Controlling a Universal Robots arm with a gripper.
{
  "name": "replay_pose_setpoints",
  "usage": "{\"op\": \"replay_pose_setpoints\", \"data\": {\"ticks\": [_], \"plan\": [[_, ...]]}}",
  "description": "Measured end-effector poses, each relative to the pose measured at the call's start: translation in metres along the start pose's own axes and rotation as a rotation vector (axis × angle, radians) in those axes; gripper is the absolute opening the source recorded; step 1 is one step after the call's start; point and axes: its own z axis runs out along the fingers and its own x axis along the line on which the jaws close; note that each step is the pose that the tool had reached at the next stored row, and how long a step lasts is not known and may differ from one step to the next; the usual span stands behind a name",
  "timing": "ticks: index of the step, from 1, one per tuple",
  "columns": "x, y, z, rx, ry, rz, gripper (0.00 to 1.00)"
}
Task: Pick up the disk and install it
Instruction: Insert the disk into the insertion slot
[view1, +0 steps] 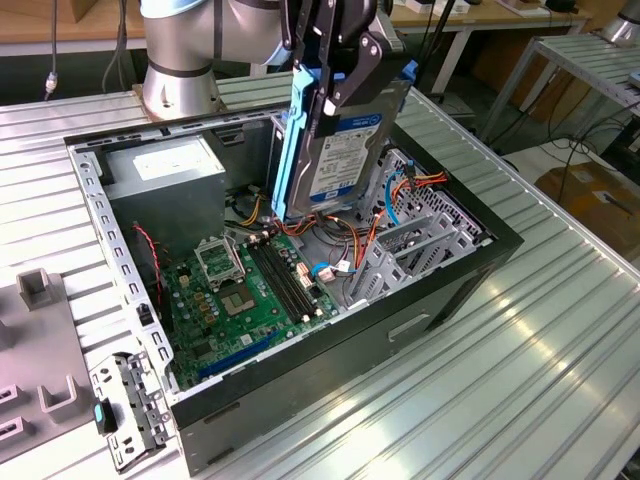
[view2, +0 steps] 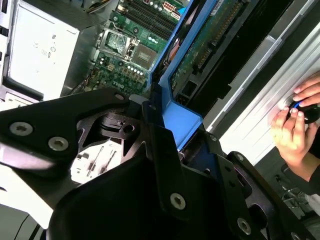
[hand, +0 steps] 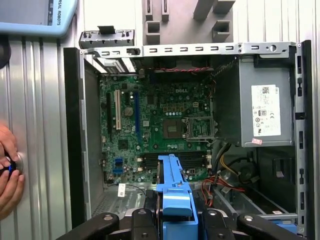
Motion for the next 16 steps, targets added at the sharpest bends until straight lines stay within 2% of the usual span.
{"op": "replay_pose_setpoints", "data": {"ticks": [2, 4, 6, 9, 13, 16], "plan": [[0.0001, -0.0023, 0.0000, 0.0000, 0.0001, 0.000, 0.37], [0.0000, -0.0086, 0.0000, 0.0000, 0.0001, 0.000, 0.37], [-0.0001, -0.0123, 0.0000, 0.0000, 0.0000, 0.000, 0.37], [-0.0006, -0.0233, 0.0000, 0.0000, 0.0000, 0.000, 0.37], [-0.0009, -0.0286, 0.0001, 0.0000, 0.0007, 0.000, 0.37], [-0.0001, -0.0302, 0.0002, 0.0000, 0.0014, 0.000, 0.37]]}}
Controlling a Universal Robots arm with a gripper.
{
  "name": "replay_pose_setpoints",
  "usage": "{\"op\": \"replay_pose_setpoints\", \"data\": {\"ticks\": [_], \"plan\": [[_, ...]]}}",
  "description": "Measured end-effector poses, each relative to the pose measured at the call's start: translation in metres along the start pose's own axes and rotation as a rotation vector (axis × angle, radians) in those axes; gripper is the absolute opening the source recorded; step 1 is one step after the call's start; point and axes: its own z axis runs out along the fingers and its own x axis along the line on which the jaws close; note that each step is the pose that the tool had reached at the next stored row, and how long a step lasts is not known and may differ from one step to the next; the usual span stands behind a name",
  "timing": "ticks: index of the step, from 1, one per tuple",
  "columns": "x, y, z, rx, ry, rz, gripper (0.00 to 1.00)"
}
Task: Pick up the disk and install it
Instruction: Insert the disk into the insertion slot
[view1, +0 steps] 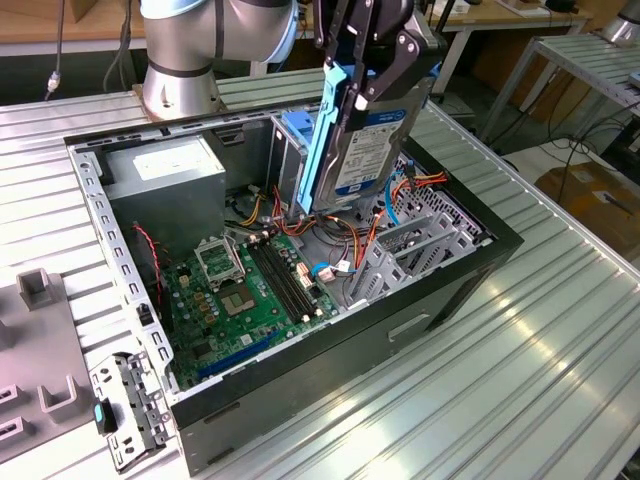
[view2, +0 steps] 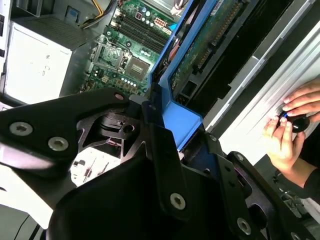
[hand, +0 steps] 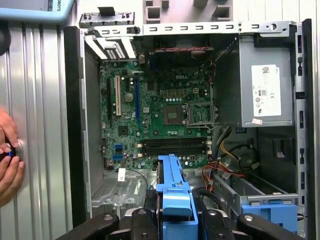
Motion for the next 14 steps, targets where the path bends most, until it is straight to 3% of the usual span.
{"op": "replay_pose_setpoints", "data": {"ticks": [6, 8, 10, 14], "plan": [[0.0148, -0.0016, 0.0019, 0.0001, -0.0002, 0.000, 0.37], [0.0268, -0.0028, 0.0031, 0.0001, -0.0002, 0.000, 0.37], [0.0331, -0.0040, 0.0038, 0.0001, -0.0003, 0.000, 0.37], [0.0396, -0.0076, 0.0049, 0.0001, 0.0002, 0.000, 0.37]]}}
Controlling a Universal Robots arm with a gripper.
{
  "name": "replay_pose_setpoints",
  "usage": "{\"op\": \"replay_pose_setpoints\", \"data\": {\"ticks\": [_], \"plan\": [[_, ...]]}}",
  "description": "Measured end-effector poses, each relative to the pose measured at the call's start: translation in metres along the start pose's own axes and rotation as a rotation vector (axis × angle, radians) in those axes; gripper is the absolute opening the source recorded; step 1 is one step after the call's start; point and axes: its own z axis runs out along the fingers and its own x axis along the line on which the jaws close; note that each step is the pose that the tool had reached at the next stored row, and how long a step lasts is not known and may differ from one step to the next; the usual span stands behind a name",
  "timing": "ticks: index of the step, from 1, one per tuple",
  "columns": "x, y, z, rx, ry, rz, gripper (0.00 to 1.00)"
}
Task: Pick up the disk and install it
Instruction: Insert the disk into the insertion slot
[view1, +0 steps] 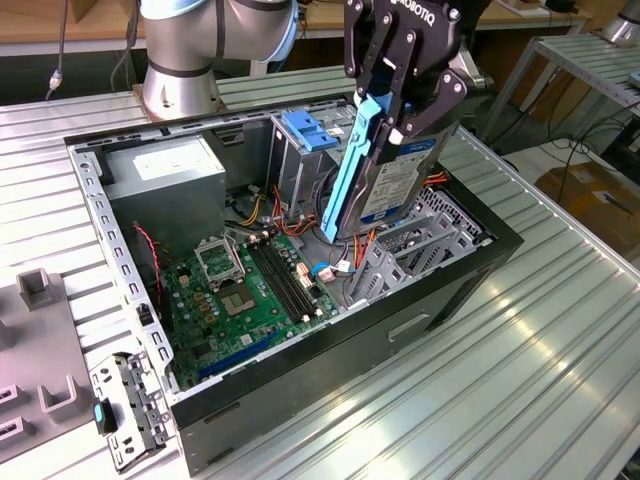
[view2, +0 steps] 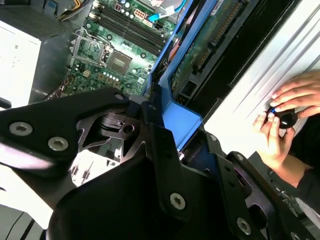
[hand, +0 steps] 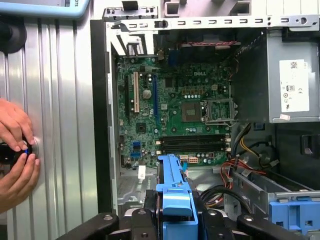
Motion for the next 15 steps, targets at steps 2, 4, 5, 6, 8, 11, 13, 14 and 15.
{"op": "replay_pose_setpoints", "data": {"ticks": [2, 4, 5, 6, 8, 11, 13, 14, 15], "plan": [[0.0005, -0.0052, 0.0006, 0.0000, 0.0001, 0.000, 0.37], [0.0003, -0.0144, 0.0009, 0.0001, 0.0000, 0.000, 0.37], [0.0002, -0.0177, 0.0010, 0.0000, 0.0000, 0.000, 0.37], [0.0001, -0.0204, 0.0010, 0.0000, 0.0000, 0.000, 0.37], [-0.0001, -0.0240, 0.0011, 0.0000, 0.0002, 0.000, 0.37], [-0.0002, -0.0248, 0.0011, 0.0000, 0.0001, 0.000, 0.37], [-0.0002, -0.0250, 0.0011, 0.0000, 0.0001, 0.000, 0.37], [-0.0002, -0.0250, 0.0011, 0.0000, 0.0001, 0.000, 0.37], [-0.0002, -0.0250, 0.0012, 0.0000, 0.0001, 0.000, 0.37]]}}
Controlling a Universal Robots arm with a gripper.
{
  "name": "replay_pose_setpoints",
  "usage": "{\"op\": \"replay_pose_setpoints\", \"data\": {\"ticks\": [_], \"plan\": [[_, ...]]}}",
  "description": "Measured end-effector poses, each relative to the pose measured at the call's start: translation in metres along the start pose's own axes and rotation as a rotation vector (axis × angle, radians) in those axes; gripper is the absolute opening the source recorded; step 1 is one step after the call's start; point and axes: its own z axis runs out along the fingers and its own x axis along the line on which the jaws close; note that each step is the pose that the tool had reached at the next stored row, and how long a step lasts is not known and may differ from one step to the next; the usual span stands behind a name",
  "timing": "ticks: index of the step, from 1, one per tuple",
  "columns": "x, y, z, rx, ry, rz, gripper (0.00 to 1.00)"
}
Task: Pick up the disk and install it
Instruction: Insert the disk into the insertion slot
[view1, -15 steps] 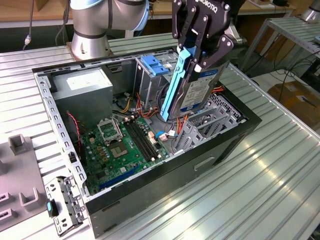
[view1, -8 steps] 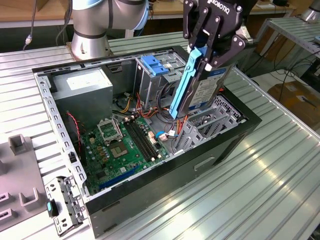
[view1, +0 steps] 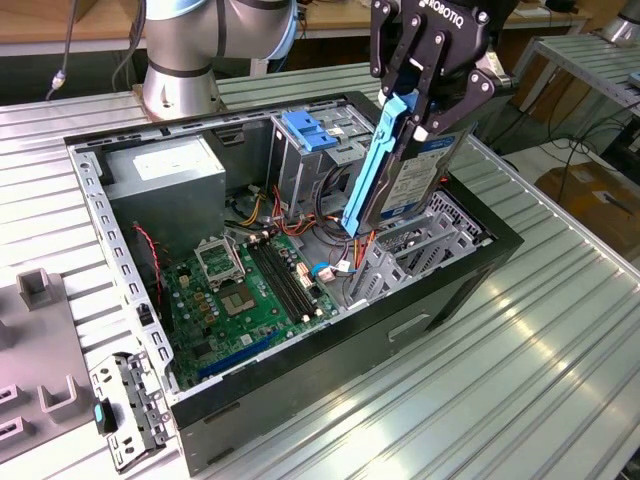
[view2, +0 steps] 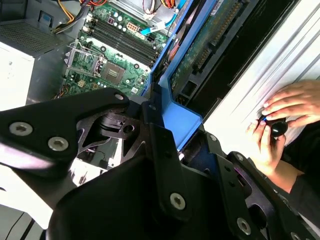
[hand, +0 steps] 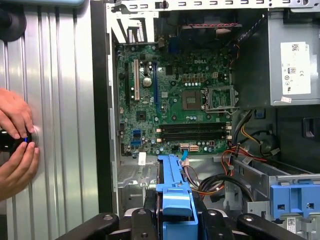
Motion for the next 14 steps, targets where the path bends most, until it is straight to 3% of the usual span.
{"op": "replay_pose_setpoints", "data": {"ticks": [14], "plan": [[-0.0001, -0.0023, 0.0007, 0.0001, 0.0006, 0.000, 0.37]]}}
